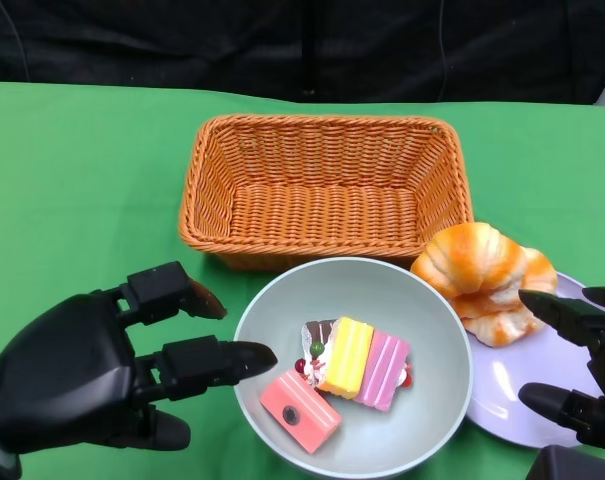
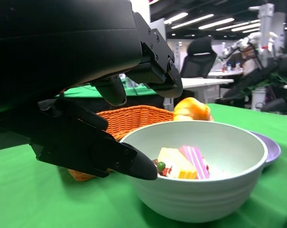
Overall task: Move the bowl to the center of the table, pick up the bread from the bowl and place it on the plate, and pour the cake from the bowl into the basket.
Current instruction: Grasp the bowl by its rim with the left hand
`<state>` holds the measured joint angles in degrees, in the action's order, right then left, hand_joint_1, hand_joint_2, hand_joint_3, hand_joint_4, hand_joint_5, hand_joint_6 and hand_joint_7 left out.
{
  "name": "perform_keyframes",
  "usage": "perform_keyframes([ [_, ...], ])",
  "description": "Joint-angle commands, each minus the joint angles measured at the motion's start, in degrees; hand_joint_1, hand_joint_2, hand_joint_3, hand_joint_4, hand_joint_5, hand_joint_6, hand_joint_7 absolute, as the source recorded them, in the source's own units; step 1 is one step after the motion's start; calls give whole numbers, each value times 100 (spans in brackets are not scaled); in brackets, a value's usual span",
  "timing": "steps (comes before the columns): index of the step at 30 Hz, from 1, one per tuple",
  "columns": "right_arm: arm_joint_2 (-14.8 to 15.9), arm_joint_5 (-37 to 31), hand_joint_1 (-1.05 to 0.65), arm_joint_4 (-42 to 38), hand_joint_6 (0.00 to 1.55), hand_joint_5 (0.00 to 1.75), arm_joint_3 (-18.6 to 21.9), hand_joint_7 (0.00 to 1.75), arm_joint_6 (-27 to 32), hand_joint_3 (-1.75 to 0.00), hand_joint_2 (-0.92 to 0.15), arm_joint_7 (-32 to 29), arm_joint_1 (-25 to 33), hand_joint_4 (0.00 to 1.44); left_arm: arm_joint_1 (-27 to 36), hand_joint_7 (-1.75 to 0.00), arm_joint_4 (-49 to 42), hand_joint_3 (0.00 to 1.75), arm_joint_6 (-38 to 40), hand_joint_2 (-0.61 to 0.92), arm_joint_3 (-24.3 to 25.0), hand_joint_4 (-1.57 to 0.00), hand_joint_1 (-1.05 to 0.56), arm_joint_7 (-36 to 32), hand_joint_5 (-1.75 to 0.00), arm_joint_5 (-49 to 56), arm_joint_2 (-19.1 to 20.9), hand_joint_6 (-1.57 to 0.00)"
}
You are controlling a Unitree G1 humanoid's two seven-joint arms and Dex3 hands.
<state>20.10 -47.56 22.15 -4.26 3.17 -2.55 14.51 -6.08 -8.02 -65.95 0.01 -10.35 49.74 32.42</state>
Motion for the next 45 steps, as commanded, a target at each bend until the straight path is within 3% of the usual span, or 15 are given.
perform_keyframes([
  [1,-202,243,-67,30,41,68,195,0,-243,-34,-92,-543,86,8,-210,-29,-57,4,-44,82,-221,-11,-42,-481,-104,645,84,-45],
  [8,-297,760,-55,-475,50,77,385,5,-1335,-30,-92,-1572,-7,20,-672,-35,-241,0,362,78,-1069,-20,-50,-1807,-105,2059,294,-61],
  [12,-299,957,-53,-776,52,93,449,7,-1870,-28,-92,-1865,-89,20,-1060,-33,-437,1,841,78,-1771,-26,-60,-2811,-106,2872,534,-70],
  [18,-347,1000,-52,-931,54,100,481,9,-2196,-28,-92,-2017,-133,20,-1592,-52,-954,0,1359,81,-2705,-29,-55,-3796,-113,3331,754,-63],
  [24,-345,1019,-52,-1028,53,104,502,9,-2397,-29,-92,-2074,-145,20,-1908,-53,-1234,0,1605,80,-3376,-36,-46,-3929,-117,3284,698,-68],
  [32,-401,994,-51,-1020,53,106,501,10,-2431,-26,-92,-2077,-132,20,-2355,-22,-1812,0,1941,80,-4195,-37,-50,-4254,-117,3399,435,-87],
  [37,-424,955,-51,-1037,54,107,480,11,-2472,-27,-92,-2133,-138,20,-2587,-13,-2185,0,2098,82,-4576,-32,-53,-4405,-125,3381,307,-88],
  [41,-420,980,-50,-1074,54,106,484,11,-2562,-27,-92,-2158,-147,20,-2740,-13,-2414,0,2147,82,-4823,-51,-50,-4675,-119,3358,229,-99],
  [45,-438,982,-51,-1107,55,106,488,13,-2642,-27,-92,-2198,-156,21,-2876,-25,-2704,0,2250,78,-5035,-74,-47,-5188,-156,3359,93,-120],
])
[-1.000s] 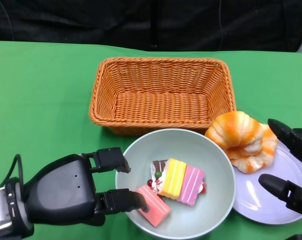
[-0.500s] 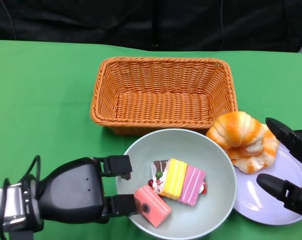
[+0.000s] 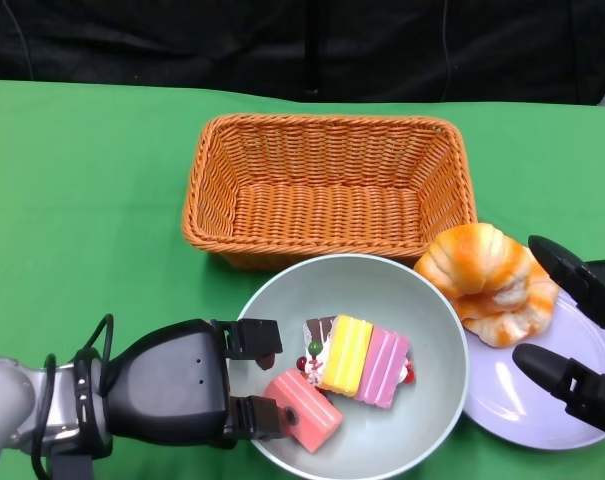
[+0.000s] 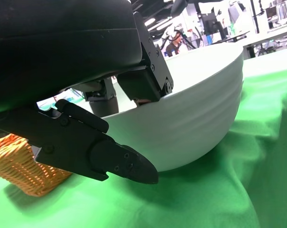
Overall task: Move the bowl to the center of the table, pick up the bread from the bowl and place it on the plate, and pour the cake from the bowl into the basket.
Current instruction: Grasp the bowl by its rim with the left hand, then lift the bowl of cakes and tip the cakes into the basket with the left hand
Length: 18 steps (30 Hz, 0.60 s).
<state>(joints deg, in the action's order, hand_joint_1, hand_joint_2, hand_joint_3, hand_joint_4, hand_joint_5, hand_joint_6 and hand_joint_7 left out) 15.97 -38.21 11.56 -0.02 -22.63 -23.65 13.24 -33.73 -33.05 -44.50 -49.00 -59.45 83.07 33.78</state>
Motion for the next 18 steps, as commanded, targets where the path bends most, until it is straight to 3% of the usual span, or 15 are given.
perform_keyframes([
  [1,-27,43,-51,-51,55,106,64,13,-66,-27,-92,-91,-29,21,-132,-27,-255,0,121,78,-175,-77,-47,-349,-161,9,-62,-123],
  [2,-31,36,-51,-48,55,106,56,13,-74,-28,-92,-95,-33,21,-167,-28,-336,0,90,78,-218,-78,-47,-440,-163,-19,-89,-124],
  [4,-40,29,-51,-42,54,106,46,13,-81,-28,-92,-100,-38,21,-215,-94,-430,0,46,81,-286,-90,-43,-561,-172,-73,-114,-102],
  [6,-42,25,-51,-39,54,106,43,13,-85,-28,-92,-100,-39,21,-229,-127,-445,1,31,85,-326,-93,-40,-590,-174,-125,-105,-90],
  [12,-44,69,-51,-92,54,106,59,15,-190,-29,-92,-150,-53,21,-212,-136,-366,0,130,84,-414,-96,-38,-735,-175,-132,-26,-84],
  [15,-43,84,-50,-171,56,105,85,17,-356,-31,-92,-261,-72,22,-138,-166,-177,1,70,86,-375,-95,-27,-894,-175,-216,120,-73],
  [18,-55,91,-50,-251,56,105,108,18,-465,-31,-92,-352,-97,23,-73,-169,104,1,-84,86,-266,-95,-26,-708,-175,-398,361,-69],
])
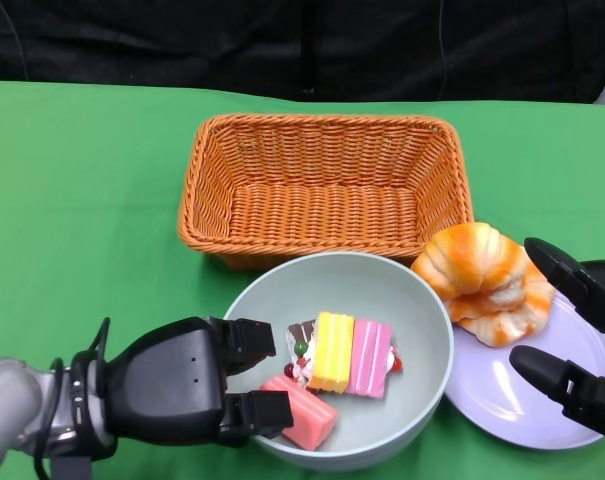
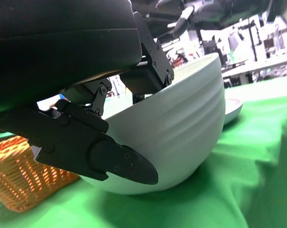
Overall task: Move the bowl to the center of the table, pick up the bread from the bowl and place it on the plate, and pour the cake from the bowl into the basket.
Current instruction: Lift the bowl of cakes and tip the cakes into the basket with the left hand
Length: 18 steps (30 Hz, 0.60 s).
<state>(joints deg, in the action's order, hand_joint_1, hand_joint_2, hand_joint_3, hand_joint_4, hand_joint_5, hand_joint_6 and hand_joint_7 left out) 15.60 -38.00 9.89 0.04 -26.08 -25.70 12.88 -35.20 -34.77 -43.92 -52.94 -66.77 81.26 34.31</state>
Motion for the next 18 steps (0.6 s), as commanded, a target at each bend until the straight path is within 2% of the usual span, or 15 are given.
perform_keyframes([
  [1,-17,66,-49,-113,56,105,108,19,-160,-31,-92,-187,-73,23,103,-157,382,1,-197,84,176,-95,-29,119,-175,-291,397,-74],
  [4,-19,45,-49,-188,55,104,107,19,-249,-32,-92,-269,-106,23,243,-143,833,2,-392,85,375,-96,-34,489,-175,-492,809,-83],
  [8,-18,35,-48,-228,54,104,104,20,-291,-33,-92,-312,-127,23,463,-146,1259,3,-505,87,641,-96,-36,790,-175,-656,1094,-85],
  [10,-33,66,-47,-258,54,104,108,21,-316,-32,-92,-333,-145,23,645,-160,1600,3,-587,89,869,-97,-34,812,-175,-775,1304,-77],
  [13,-52,85,-47,-286,53,104,113,23,-315,-32,-92,-335,-160,23,870,-165,1937,4,-686,90,1173,-98,-32,827,-175,-919,1428,-76],
  [18,-79,69,-46,-331,53,104,120,25,-304,-31,-92,-362,-190,23,1212,-169,2357,6,-877,92,1665,-99,-34,1249,-175,-1345,1499,-78],
])
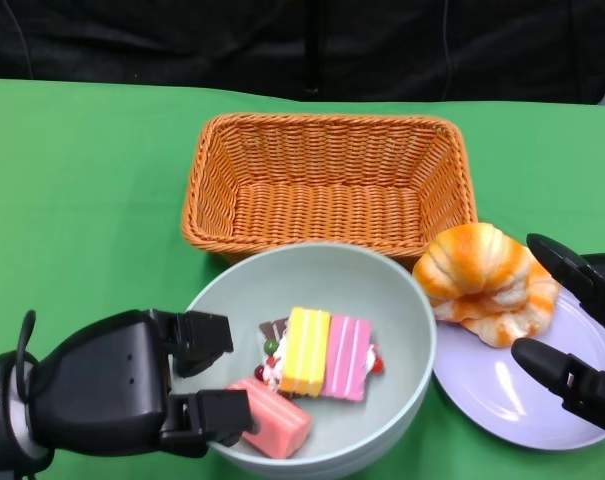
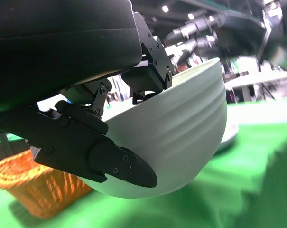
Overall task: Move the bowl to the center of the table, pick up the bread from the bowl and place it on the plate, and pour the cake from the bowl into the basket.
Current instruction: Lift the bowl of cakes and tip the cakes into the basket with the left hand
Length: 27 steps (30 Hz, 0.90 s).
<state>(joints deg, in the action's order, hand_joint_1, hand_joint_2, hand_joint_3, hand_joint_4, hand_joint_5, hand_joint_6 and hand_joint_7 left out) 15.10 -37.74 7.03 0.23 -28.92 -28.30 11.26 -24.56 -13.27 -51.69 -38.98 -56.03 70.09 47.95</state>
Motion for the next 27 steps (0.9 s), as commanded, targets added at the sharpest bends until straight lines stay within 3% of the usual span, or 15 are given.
perform_keyframes([
  [1,-39,31,-46,-50,53,105,103,26,-7,-31,-92,-108,-37,23,195,-170,252,6,-143,92,355,-100,-34,227,-175,-284,123,-78],
  [6,-54,36,-46,-209,51,104,75,28,-48,-30,-92,-151,-127,22,466,-174,486,4,-323,86,906,-103,-28,598,-175,-884,-34,-79],
  [8,-48,27,-46,-248,51,105,71,28,-65,-30,-92,-168,-140,22,558,-175,563,14,-395,87,1085,-103,-25,942,-175,-1217,-91,-80],
  [10,-48,23,-46,-269,50,105,67,29,-74,-30,-92,-179,-145,21,635,-175,627,107,-449,42,1240,-103,-23,1255,-175,-1427,-140,-80],
  [14,-48,-41,-46,-285,49,106,58,31,-54,-30,-92,-212,-138,22,731,-175,791,150,-458,11,1600,-105,-19,1901,-175,-2060,-366,-81],
  [17,-55,-86,-46,-282,48,106,54,32,-46,-29,-92,-237,-135,22,721,-175,827,158,-453,4,1814,-107,-20,2362,-175,-2404,-538,-81],
  [21,-45,-78,-46,-330,48,107,55,35,-70,-29,-92,-268,-133,22,667,-175,882,155,-334,-2,2048,-108,-18,3030,-175,-2892,-780,-82],
  [27,-56,-49,-47,-340,47,108,52,37,-24,-29,-92,-232,-114,22,523,-175,638,164,-276,3,2335,-110,-6,3547,-175,-3348,-1320,-84],
])
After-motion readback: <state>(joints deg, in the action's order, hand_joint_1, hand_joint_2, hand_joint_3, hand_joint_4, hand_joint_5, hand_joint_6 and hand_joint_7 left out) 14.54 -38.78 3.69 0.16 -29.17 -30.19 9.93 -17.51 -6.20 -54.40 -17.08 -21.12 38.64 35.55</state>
